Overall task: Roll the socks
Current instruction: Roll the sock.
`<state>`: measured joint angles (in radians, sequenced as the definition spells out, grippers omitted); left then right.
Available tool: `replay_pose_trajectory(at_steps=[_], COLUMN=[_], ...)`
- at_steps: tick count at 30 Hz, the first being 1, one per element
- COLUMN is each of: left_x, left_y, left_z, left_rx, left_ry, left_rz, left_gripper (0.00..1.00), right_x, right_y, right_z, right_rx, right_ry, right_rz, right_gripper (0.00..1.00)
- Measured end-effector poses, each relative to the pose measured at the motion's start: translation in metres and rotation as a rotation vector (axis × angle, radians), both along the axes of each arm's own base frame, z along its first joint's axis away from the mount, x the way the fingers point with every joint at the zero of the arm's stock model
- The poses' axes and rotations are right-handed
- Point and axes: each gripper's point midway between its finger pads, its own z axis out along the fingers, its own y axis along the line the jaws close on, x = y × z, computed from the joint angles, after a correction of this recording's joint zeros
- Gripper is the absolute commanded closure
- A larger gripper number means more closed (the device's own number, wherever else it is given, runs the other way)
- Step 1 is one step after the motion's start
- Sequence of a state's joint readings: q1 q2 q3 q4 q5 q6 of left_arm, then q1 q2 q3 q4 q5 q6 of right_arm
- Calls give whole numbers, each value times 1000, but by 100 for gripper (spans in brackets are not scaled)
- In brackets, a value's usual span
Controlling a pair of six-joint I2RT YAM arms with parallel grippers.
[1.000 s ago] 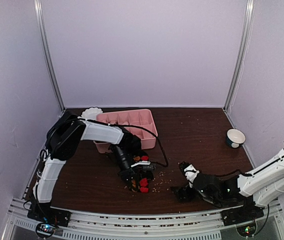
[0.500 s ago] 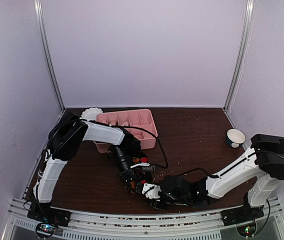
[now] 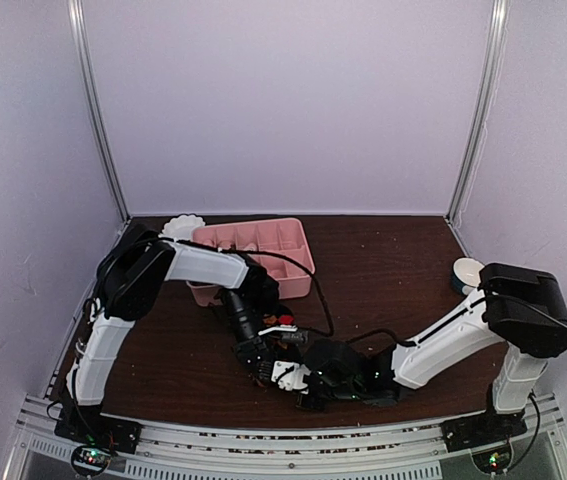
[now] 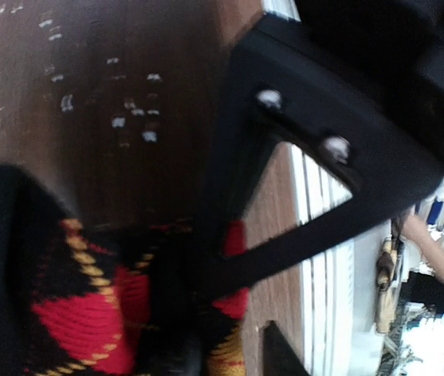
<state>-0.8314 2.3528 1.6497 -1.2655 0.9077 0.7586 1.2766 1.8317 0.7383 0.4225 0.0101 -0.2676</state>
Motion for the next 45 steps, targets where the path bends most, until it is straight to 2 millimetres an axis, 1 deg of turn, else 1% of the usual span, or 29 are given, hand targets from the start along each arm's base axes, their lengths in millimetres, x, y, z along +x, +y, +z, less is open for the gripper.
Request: replay_pose_trajectory(at_steps=[1,2,4,6,8,11,13,15,18,20,21,22,23,24,25,26,27,28,29,30,32,34,35,36,39,42,45], left_x=[0,-1,-3,-4,-3,9,20,35,61,78,85,91,98,101,104,106,106,104,98,89,64,42,33,27,13,2,-2], left_y=[1,1,4,6,11,22,29,29,21,19,21,24,29,32,33,33,34,36,43,50,62,64,61,56,39,30,23], left_z=[1,2,7,15,24,32,44,59,84,100,104,104,101,94,87,73,63,51,39,32,28,36,42,47,53,47,34], left_rx=[0,-1,2,-13,-39,-90,-119,-149,-188,-216,-216,-199,-171,-140,-121,-91,-75,-63,-47,-41,-59,-112,-153,-191,-281,-313,-310], left_ry=[4,5,23,13,-51,-235,-383,-514,-685,-778,-814,-841,-856,-843,-826,-785,-763,-749,-737,-730,-727,-747,-766,-788,-844,-876,-903], left_rz=[-2,-5,-1,4,6,21,50,86,153,213,249,282,309,314,314,307,302,294,284,267,217,151,112,76,-12,-79,-128], left_gripper=[50,44,5,2,2,2,2,2,2,2,3,4,9,11,11,7,4,3,3,5,12,21,26,28,31,41,47], right_x=[0,0,1,1,-3,-7,-9,-9,-11,-11,-11,-11,-9,-8,-6,-5,-3,-3,-2,-2,0,1,1,2,4,5,6], right_y=[1,2,3,3,5,5,6,7,9,11,12,11,11,10,9,8,6,5,4,2,0,-2,-2,-3,-3,-3,-3], right_z=[0,-1,-1,-2,0,-2,-2,-2,-4,-5,-5,-5,-5,-5,-5,-5,-5,-5,-4,-4,-4,-5,-5,-5,-6,-6,-6], right_rx=[3,4,16,35,57,76,93,103,113,126,132,141,149,155,163,168,174,178,183,186,193,199,203,205,216,229,243], right_ry=[9,14,45,93,142,230,294,360,457,519,545,580,613,636,668,694,728,752,786,816,876,942,977,1003,1092,1163,1220], right_rz=[1,2,0,-1,20,4,-16,-49,-89,-111,-120,-134,-146,-154,-169,-177,-188,-194,-204,-213,-232,-250,-258,-263,-282,-296,-308], right_gripper=[100,100,100,100,100,100,100,100,100,100,100,100,100,100,100,100,100,100,100,100,100,100,100,100,100,100,100])
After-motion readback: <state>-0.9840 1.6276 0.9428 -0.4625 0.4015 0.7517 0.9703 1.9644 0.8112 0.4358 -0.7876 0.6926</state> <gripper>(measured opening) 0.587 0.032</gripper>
